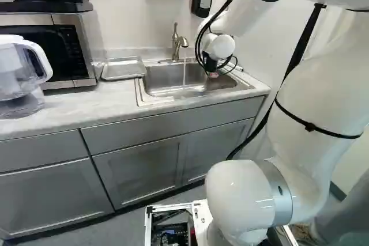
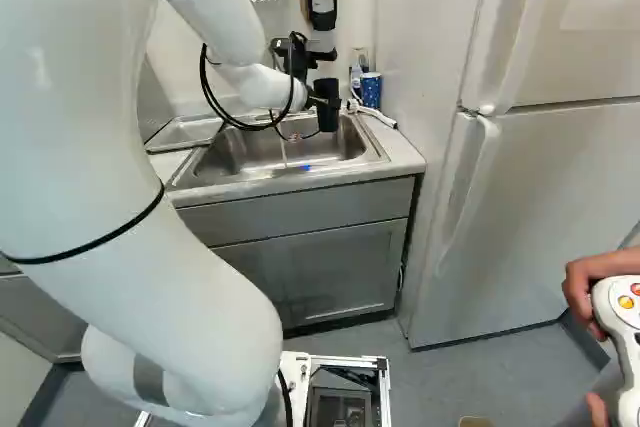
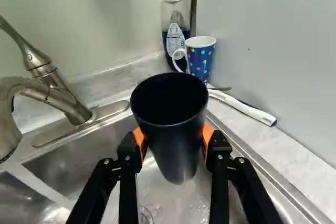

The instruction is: Rinse the cup and place it in the tray

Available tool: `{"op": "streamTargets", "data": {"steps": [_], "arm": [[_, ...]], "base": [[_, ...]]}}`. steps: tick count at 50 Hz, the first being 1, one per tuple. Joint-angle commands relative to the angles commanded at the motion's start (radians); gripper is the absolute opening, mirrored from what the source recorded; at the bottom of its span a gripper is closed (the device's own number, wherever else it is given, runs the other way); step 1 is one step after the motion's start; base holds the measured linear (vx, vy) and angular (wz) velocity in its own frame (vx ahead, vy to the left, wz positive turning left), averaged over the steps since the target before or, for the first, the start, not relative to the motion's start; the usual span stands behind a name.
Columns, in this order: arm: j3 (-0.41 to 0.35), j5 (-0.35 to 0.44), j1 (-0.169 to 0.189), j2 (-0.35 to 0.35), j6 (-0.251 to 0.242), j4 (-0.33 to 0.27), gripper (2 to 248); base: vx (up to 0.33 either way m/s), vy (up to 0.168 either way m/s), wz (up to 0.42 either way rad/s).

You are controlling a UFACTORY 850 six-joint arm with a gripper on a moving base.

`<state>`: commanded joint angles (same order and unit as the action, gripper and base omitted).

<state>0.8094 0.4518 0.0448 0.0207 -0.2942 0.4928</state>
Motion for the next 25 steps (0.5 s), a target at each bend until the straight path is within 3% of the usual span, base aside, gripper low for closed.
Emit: {"op": "streamTargets", "data": {"steps": [25], "arm": [[-0.003,-0.094,-0.013,-0.003,0.000,-0.089,122]], "base": [[0.000,0.000,0.000]]}}
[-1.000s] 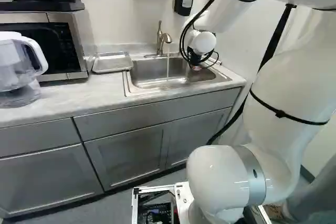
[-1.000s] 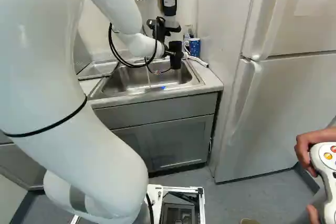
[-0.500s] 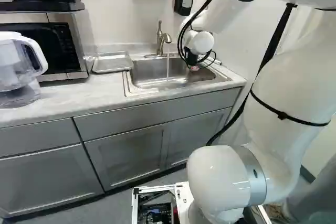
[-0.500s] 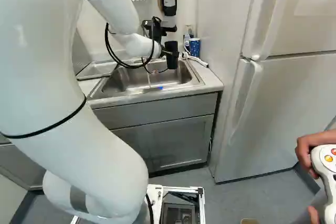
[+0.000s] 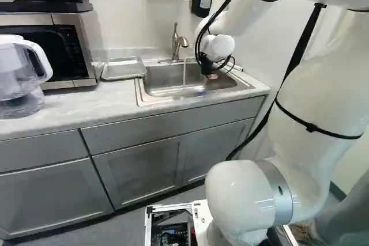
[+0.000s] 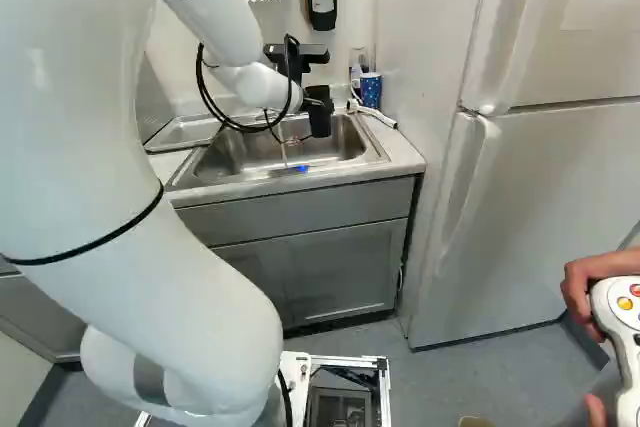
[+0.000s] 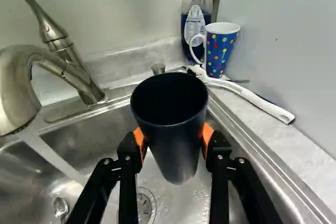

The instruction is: Rinse the cup and place it in the tray

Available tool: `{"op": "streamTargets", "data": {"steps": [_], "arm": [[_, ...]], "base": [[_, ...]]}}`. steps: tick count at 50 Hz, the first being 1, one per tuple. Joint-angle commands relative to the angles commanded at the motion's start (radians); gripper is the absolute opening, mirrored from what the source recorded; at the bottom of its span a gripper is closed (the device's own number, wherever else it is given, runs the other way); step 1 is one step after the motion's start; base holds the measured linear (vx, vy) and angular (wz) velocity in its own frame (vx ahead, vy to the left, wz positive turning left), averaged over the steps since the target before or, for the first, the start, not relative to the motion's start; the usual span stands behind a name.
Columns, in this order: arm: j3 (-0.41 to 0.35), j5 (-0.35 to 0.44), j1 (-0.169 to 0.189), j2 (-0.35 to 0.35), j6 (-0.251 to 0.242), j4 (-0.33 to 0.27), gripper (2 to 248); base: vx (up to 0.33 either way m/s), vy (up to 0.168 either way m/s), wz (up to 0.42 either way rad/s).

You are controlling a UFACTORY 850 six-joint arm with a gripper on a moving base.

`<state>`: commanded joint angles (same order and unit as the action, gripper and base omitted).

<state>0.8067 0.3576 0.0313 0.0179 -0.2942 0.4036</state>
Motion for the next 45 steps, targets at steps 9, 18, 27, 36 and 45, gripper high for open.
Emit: {"op": "streamTargets", "data": {"steps": [9,18,27,36,45], "arm": [[-0.001,-0.038,-0.005,-0.001,0.000,-0.039,122],[-0.002,-0.074,-0.012,-0.002,0.000,-0.080,122],[-0.003,-0.103,-0.024,-0.003,0.000,-0.126,122],[-0.003,-0.130,-0.038,-0.003,0.000,-0.177,122],[-0.008,-0.157,-0.057,-0.008,0.000,-0.228,122]], "base": [[0.000,0.000,0.000],[0.000,0.000,0.000],[0.000,0.000,0.000],[0.000,0.000,0.000],[0.000,0.000,0.000]]}}
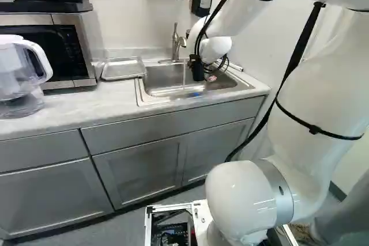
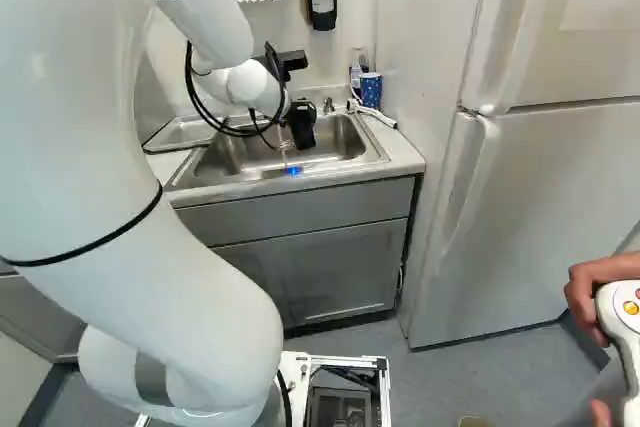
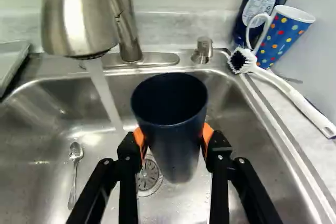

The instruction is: Rinse the cup and place it in the tray

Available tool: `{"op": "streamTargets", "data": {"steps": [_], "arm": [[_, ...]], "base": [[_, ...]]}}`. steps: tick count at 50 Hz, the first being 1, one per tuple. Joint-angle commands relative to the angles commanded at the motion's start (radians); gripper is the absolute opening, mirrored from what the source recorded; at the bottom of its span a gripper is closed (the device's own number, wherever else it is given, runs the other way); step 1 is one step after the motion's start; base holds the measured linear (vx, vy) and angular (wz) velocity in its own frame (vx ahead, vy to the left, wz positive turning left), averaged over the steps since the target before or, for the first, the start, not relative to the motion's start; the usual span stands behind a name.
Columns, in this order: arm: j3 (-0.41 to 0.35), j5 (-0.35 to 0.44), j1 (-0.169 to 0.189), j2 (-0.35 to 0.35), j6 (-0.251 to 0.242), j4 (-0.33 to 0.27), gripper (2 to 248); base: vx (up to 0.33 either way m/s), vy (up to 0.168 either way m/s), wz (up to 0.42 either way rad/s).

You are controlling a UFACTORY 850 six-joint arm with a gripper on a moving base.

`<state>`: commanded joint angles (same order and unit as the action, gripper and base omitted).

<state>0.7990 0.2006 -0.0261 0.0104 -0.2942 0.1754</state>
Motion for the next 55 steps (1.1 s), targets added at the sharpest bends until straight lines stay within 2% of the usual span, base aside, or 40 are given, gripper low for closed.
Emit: {"op": "streamTargets", "data": {"steps": [15,30,42,55], "arm": [[-0.012,-0.049,-0.044,-0.012,0.006,-0.086,122],[-0.015,-0.092,-0.092,-0.015,0.138,-0.165,122],[-0.015,-0.098,-0.095,-0.015,0.263,-0.188,122],[-0.015,-0.098,-0.095,-0.015,0.263,-0.188,122]], "base": [[0.000,0.000,0.000],[0.000,0.000,0.000],[0.000,0.000,0.000],[0.000,0.000,0.000]]}}
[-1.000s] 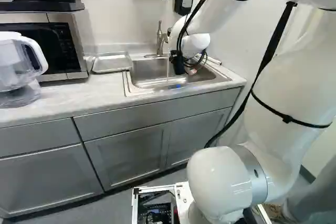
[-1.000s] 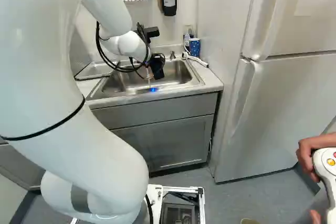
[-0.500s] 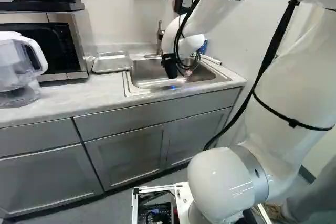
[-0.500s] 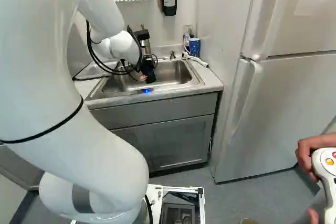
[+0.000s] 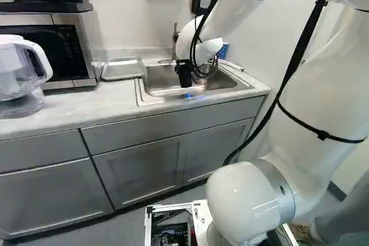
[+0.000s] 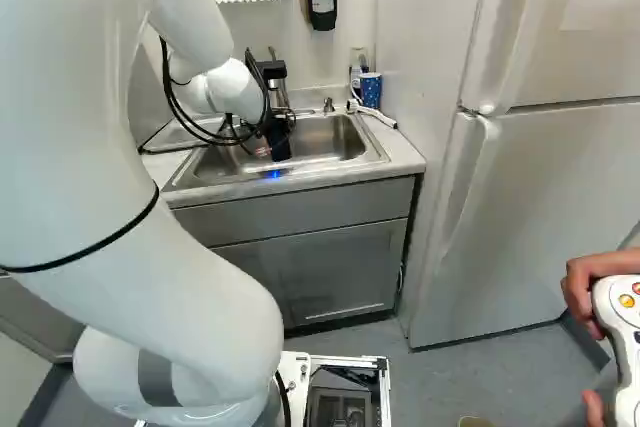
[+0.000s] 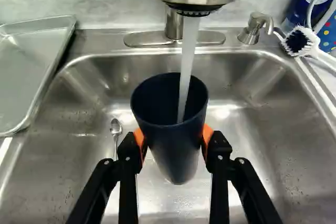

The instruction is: Rinse the cup and place it in the tray

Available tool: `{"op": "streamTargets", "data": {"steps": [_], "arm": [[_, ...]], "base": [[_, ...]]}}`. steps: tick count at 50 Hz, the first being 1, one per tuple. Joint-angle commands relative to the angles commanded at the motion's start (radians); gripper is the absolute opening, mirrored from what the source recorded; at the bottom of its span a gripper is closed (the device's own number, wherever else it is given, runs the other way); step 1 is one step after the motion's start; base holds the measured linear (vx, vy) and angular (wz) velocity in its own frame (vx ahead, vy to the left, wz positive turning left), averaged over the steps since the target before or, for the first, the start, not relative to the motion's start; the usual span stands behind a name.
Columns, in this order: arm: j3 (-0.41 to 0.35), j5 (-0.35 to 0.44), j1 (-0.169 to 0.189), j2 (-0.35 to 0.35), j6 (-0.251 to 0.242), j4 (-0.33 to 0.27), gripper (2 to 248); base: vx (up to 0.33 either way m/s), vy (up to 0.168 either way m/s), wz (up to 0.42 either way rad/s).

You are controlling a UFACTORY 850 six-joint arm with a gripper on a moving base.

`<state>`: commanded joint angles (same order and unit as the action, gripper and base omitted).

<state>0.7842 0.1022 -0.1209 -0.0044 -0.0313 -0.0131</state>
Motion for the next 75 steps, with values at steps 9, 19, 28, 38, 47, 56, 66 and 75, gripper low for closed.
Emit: {"op": "streamTargets", "data": {"steps": [9,19,28,38,47,56,66,75], "arm": [[0.000,0.000,0.000,0.000,0.000,0.000,122],[0.000,0.000,0.000,0.000,0.058,0.000,122],[0.000,0.000,0.000,0.000,0.148,0.000,122],[0.000,0.000,0.000,0.000,0.148,0.000,122],[0.000,0.000,0.000,0.000,0.148,0.000,122],[0.000,0.000,0.000,0.000,0.148,0.000,122],[0.000,0.000,0.000,0.000,0.148,0.000,122],[0.000,0.000,0.000,0.000,0.148,0.000,122]], "base": [[0.000,0.000,0.000],[0.000,0.000,0.000],[0.000,0.000,0.000],[0.000,0.000,0.000],[0.000,0.000,0.000],[0.000,0.000,0.000],[0.000,0.000,0.000],[0.000,0.000,0.000]]}}
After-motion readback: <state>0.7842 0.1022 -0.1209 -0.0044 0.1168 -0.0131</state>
